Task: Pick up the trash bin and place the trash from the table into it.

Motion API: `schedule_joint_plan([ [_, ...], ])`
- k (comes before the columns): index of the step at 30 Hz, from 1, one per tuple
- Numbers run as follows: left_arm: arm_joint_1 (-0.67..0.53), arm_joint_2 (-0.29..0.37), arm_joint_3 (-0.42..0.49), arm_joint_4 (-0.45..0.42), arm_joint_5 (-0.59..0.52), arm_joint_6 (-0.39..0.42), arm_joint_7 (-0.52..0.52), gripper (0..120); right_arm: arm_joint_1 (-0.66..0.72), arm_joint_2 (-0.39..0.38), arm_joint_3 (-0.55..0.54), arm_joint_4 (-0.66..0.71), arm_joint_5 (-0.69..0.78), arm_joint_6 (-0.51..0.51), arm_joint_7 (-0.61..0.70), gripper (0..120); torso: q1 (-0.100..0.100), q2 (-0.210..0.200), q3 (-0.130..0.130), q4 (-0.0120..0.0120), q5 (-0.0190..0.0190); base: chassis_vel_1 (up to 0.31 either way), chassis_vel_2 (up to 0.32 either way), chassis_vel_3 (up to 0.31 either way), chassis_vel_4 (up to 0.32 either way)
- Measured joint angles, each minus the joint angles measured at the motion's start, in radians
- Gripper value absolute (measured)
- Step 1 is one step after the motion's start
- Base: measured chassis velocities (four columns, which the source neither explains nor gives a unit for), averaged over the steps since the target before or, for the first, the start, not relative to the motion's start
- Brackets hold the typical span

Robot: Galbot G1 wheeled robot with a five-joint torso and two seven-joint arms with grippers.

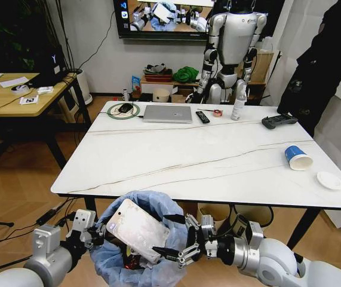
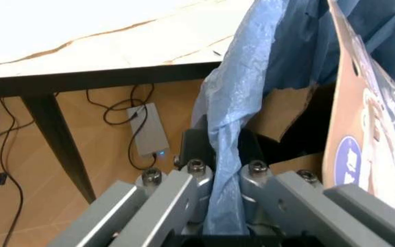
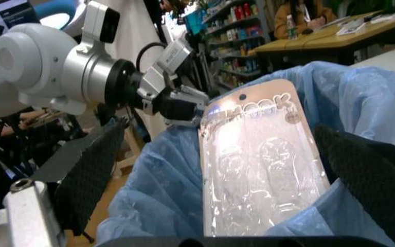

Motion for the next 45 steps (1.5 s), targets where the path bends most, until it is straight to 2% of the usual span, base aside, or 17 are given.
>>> schedule_joint_plan([
  [10,0.003,-0.003,0.005,0.000,0.002,0.000,0.000,0,0.063,0.027,0.120,0.058,0.043,-0.002,0.141,100,0.000,0.000,0.000,0.0000,0.0000,0.000,0.000,0.000,0.000],
  [19,0.021,-0.028,0.004,0.000,0.027,-0.006,0.007,0,0.044,-0.023,0.277,0.069,0.062,-0.019,0.293,100,0.000,0.000,0.000,-0.0001,0.0000,0.000,0.000,0.000,0.000],
  [23,0.027,-0.045,-0.001,0.000,0.034,-0.010,0.011,0,-0.055,-0.016,0.460,0.060,0.064,-0.058,0.382,100,0.000,0.000,0.000,0.0003,0.0001,0.000,0.000,0.000,0.000],
  [24,0.027,-0.045,-0.001,0.000,0.034,-0.010,0.011,0,-0.055,-0.016,0.460,0.060,0.064,-0.058,0.382,100,0.000,0.000,0.000,0.0003,0.0001,0.000,0.000,0.000,0.000],
  [25,0.026,-0.045,-0.001,0.000,0.036,-0.011,0.011,0,-0.089,-0.009,0.510,0.057,0.065,-0.068,0.402,100,0.000,0.000,0.000,0.0001,0.0002,0.000,0.000,0.000,0.000],
  [28,0.024,-0.045,0.004,0.000,0.043,-0.013,0.014,0,-0.205,0.030,0.663,0.047,0.042,-0.090,0.452,100,0.000,0.000,0.000,-0.0001,0.0001,0.000,0.000,0.000,0.000],
  [29,0.024,-0.045,0.004,0.000,0.043,-0.013,0.014,0,-0.205,0.030,0.663,0.047,0.042,-0.090,0.452,100,0.000,0.000,0.000,-0.0001,0.0001,0.000,0.000,0.000,0.000],
  [32,0.024,-0.049,0.005,0.000,0.049,-0.016,0.017,0,-0.291,0.085,0.755,0.045,-0.001,-0.093,0.467,100,0.000,0.000,0.000,-0.0001,0.0003,0.000,0.000,0.000,0.000],
  [35,0.023,-0.061,0.003,0.000,0.054,-0.023,0.026,0,-0.390,0.186,0.855,0.044,-0.078,-0.102,0.463,100,0.000,0.000,0.000,0.0001,0.0003,0.000,0.000,0.000,0.000],
  [37,0.023,-0.063,0.002,0.000,0.055,-0.025,0.027,0,-0.412,0.210,0.876,0.043,-0.102,-0.103,0.454,100,0.000,0.000,0.000,0.0000,0.0003,0.000,0.000,0.000,0.000],
  [42,0.024,-0.086,0.014,0.000,0.073,-0.032,0.033,0,-0.521,0.341,0.976,0.008,-0.262,-0.089,0.381,100,0.000,0.000,0.000,0.0000,0.0000,0.000,0.000,0.000,0.000],
  [45,0.028,-0.093,0.022,0.000,0.083,-0.034,0.036,0,-0.549,0.375,0.990,-0.004,-0.300,-0.082,0.370,100,0.000,0.000,0.000,0.0001,-0.0001,0.000,0.000,0.000,0.000],
])
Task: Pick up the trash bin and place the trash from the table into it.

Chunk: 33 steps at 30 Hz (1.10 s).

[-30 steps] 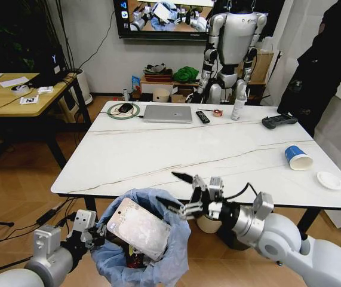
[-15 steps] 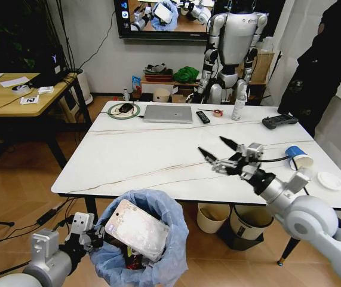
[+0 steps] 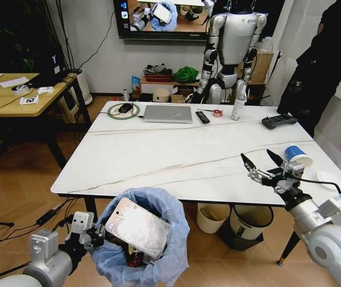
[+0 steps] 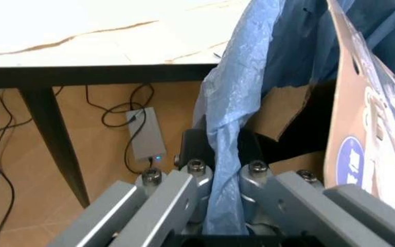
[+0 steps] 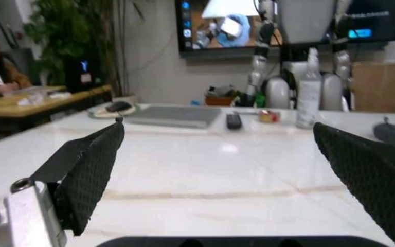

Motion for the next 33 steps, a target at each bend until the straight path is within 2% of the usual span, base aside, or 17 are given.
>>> schedule_joint_plan([
  [3,0.016,-0.011,0.008,0.000,0.015,-0.006,0.008,0,-0.047,0.120,0.028,-0.046,-0.066,0.049,-0.079,100,0.000,0.000,0.000,-0.0002,0.0002,0.000,0.000,0.000,0.000],
  [4,0.016,-0.011,0.008,0.000,0.015,-0.006,0.008,0,-0.047,0.120,0.028,-0.046,-0.066,0.049,-0.079,100,0.000,0.000,0.000,-0.0002,0.0002,0.000,0.000,0.000,0.000],
  [5,0.020,-0.011,0.004,0.000,0.016,-0.007,0.008,0,-0.056,0.168,0.037,-0.066,-0.067,0.070,-0.130,100,0.000,0.000,0.000,-0.0001,0.0003,0.000,0.000,0.000,0.000],
  [8,0.025,-0.009,-0.005,0.000,0.016,-0.007,0.008,0,-0.065,0.242,0.059,-0.094,-0.064,0.081,-0.220,100,0.000,0.000,0.000,-0.0002,0.0000,0.000,0.000,0.000,0.000],
  [11,0.027,-0.012,-0.007,0.000,0.016,-0.007,0.008,0,-0.064,0.296,0.067,-0.110,-0.085,0.089,-0.247,100,0.000,0.000,0.000,-0.0001,0.0001,0.000,0.000,0.000,0.000],
  [18,0.028,-0.019,-0.006,0.000,0.016,-0.008,0.009,0,-0.052,0.351,0.087,-0.136,-0.107,0.094,-0.281,100,0.000,0.000,0.000,0.0000,0.0000,0.000,0.000,0.000,0.000],
  [33,0.021,-0.031,0.006,0.000,0.017,-0.008,0.008,0,-0.042,0.375,0.077,-0.161,-0.085,0.096,-0.335,100,0.000,0.000,0.000,0.0000,0.0001,0.000,0.000,0.000,0.000],
])
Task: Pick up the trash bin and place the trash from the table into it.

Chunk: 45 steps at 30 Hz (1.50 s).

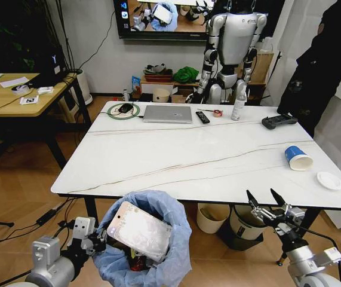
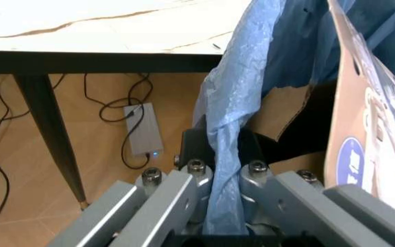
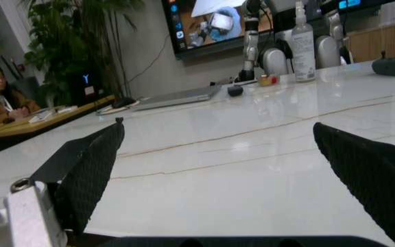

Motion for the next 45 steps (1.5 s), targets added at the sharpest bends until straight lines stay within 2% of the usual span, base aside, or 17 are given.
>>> schedule_joint_plan([
  [45,-0.004,-0.001,0.004,0.000,0.001,0.000,-0.002,0,0.006,0.016,-0.022,-0.004,0.013,0.002,-0.024,100,0.000,0.000,0.000,-0.0001,0.0000,-0.007,-0.008,0.006,0.008],
])
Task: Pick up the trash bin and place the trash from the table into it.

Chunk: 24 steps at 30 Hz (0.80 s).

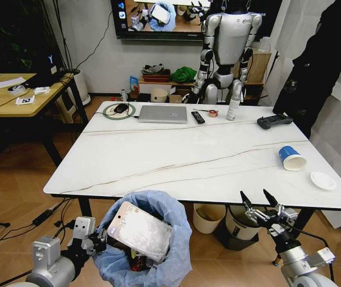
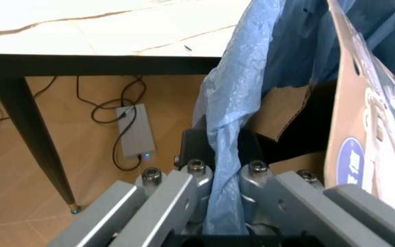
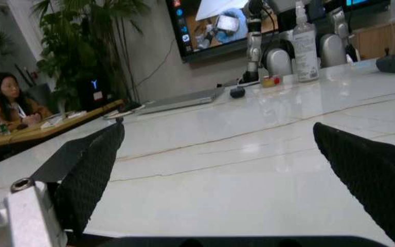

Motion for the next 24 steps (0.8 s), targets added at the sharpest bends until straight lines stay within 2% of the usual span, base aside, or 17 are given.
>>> schedule_joint_plan([
  [24,-0.001,-0.002,0.000,0.000,-0.001,0.003,-0.002,0,0.009,-0.002,-0.004,-0.008,0.014,-0.002,-0.007,100,0.000,0.000,0.000,0.0001,0.0000,-0.019,-0.015,0.020,0.018],
])
